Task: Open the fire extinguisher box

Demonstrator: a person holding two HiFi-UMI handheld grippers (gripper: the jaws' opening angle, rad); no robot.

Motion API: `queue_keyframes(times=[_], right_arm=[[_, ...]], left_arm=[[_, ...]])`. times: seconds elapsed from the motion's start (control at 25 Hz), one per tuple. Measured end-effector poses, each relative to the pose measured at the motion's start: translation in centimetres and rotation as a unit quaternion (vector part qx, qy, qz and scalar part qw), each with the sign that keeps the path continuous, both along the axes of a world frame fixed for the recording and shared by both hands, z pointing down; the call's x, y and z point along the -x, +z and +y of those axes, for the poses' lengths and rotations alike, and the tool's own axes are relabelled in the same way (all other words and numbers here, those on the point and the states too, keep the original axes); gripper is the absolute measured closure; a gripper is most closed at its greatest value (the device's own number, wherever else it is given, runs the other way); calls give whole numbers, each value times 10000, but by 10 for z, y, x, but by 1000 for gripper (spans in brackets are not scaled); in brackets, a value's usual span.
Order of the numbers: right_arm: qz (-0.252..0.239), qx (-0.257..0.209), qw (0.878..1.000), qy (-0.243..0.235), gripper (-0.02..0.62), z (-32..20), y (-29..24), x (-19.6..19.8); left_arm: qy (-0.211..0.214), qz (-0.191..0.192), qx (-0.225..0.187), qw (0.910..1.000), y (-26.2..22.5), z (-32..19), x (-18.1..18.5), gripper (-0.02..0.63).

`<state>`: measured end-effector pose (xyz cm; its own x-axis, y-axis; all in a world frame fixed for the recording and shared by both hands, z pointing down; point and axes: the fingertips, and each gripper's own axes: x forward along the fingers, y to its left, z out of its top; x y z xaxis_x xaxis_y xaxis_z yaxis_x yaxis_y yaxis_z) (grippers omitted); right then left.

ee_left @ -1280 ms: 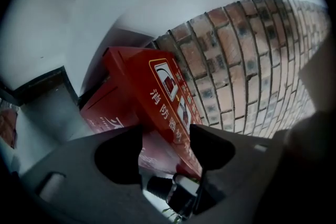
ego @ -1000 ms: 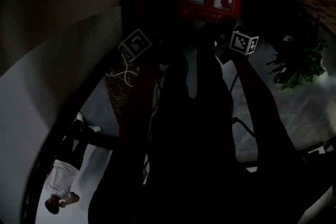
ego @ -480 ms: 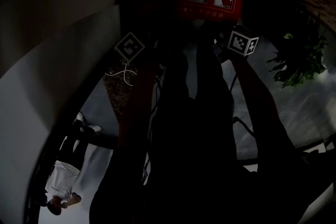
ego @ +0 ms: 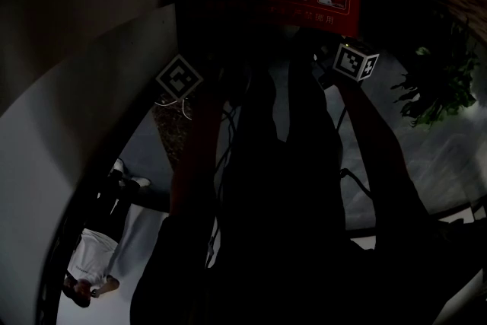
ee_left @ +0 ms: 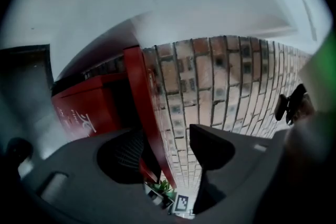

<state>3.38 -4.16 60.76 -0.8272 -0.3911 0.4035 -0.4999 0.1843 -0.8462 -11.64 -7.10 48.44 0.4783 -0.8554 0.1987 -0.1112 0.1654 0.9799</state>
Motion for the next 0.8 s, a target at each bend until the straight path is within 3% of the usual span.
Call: queue_keyframes(times=[0.2,0.32,0.52,0.8], right_arm=[[105,-31,9999,-72,600,2,-4,-7],[63,-112,9999,-31,600,2,0,0],[14,-3,9999,125,600,-4,-3,-4],[63,-7,10000,15,600,-4,-2,-3]], left_arm=[[-89,101,-136,9998,-20,-7,-4,328],[75,-235,-235,9994,-26,-10,3,341],[185,-320,-576,9977,-59,-36,-2,390],[492,-886,-1113,9886,-90,-70,-3,403]])
